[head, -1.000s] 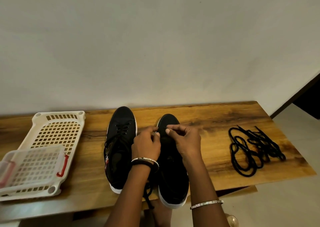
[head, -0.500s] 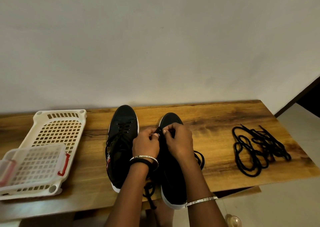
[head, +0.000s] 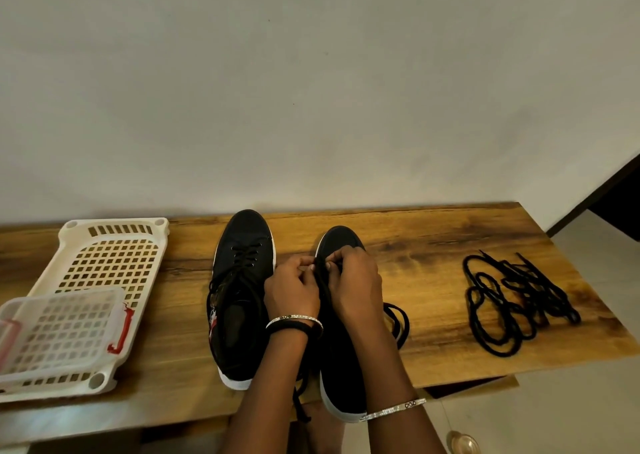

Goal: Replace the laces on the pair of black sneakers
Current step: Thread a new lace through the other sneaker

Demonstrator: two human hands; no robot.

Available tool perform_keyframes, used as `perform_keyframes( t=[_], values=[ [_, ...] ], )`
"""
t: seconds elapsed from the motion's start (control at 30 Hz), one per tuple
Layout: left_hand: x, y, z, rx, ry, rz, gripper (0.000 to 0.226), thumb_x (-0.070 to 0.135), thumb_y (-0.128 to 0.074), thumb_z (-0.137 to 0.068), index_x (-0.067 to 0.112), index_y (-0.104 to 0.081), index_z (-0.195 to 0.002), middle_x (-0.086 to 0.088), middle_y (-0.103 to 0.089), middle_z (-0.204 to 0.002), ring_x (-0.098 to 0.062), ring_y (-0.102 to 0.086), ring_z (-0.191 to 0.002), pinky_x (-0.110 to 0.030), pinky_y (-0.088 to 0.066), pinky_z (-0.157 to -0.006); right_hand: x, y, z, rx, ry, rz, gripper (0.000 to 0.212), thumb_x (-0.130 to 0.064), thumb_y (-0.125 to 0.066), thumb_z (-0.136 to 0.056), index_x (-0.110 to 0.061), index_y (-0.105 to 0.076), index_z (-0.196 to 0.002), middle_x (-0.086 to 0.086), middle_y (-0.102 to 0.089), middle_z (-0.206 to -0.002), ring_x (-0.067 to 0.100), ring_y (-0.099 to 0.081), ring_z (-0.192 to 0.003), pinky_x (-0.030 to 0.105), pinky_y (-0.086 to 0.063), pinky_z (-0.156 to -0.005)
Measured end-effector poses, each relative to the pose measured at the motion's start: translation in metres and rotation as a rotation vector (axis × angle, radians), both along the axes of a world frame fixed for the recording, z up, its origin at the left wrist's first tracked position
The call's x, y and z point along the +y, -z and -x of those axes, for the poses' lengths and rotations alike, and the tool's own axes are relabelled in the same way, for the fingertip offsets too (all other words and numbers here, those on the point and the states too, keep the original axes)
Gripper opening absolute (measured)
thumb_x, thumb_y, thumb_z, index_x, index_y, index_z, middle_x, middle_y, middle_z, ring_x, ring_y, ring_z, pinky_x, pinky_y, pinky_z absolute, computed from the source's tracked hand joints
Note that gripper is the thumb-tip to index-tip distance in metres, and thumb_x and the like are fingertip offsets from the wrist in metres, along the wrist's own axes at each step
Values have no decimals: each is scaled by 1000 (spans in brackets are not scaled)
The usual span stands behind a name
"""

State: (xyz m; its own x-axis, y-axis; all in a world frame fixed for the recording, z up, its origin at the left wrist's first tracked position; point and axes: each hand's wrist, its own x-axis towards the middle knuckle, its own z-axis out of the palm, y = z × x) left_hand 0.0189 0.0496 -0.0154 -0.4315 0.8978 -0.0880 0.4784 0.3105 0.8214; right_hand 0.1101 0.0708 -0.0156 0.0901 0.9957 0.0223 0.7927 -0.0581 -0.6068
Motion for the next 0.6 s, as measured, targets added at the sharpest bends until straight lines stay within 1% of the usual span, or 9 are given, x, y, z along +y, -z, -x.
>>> perform_keyframes(
  t=[0.07,0.17,0.27,0.33,0.37,0.43,0.47,0.6],
  values=[
    [0,1,-1,4,-8,-12,21,15,-57,-97,22,-74,-108,-1,-74,-93,-17,-69,-82,-26,-52,-72,1,-1,0,-8,-8,13,13,-16,-54,-101,-15,-66,-107,1,-61,-113,17,-57,-101,26,-42,-77],
    [1,3,-3,4,-26,-23,20,14,-59,-96,22,-73,-106,0,-74,-92,-16,-68,-80,-21,-44,-67,0,-2,-1,-21,-19,8,13,-15,-54,-101,-16,-66,-107,0,-62,-112,17,-58,-100,30,-46,-79],
    [3,4,-4,-24,-35,-31,15,14,-63,-94,23,-73,-102,0,-73,-91,-16,-68,-81,-24,-48,-69,-2,0,-1,-22,21,-19,13,-15,-56,-100,-18,-67,-104,-4,-62,-108,15,-57,-96,30,-45,-74],
    [4,5,-4,-31,-34,-30,12,15,-65,-93,22,-73,-100,1,-73,-89,-15,-68,-80,-24,-49,-70,-2,3,-2,18,66,-3,13,-14,-56,-99,-20,-68,-100,-7,-63,-102,14,-58,-91,29,-42,-69],
    [5,5,-4,-23,-34,-30,12,16,-66,-93,22,-73,-99,1,-72,-89,-15,-68,-80,-24,-50,-70,-1,4,-2,58,88,15,14,-14,-57,-99,-22,-68,-95,-8,-65,-97,13,-59,-88,29,-43,-68],
    [6,6,-3,-10,-39,-35,11,15,-68,-91,23,-74,-97,3,-73,-89,-14,-68,-81,-27,-54,-73,1,7,-3,142,116,52,17,-15,-59,-98,-25,-67,-87,-11,-67,-91,12,-62,-85,30,-48,-70],
    [6,6,-3,-13,-43,-42,11,15,-70,-90,22,-75,-96,3,-73,-88,-13,-68,-81,-29,-56,-75,2,8,-3,164,121,70,17,-17,-60,-98,-27,-67,-87,-11,-68,-91,13,-63,-85,31,-49,-72],
    [6,8,-5,-39,-66,-55,10,15,-75,-86,21,-75,-94,4,-74,-87,-12,-69,-81,-30,-57,-77,9,11,-4,197,114,118,12,-24,-63,-98,-32,-70,-93,-9,-72,-99,14,-66,-91,33,-52,-76]
  ],
)
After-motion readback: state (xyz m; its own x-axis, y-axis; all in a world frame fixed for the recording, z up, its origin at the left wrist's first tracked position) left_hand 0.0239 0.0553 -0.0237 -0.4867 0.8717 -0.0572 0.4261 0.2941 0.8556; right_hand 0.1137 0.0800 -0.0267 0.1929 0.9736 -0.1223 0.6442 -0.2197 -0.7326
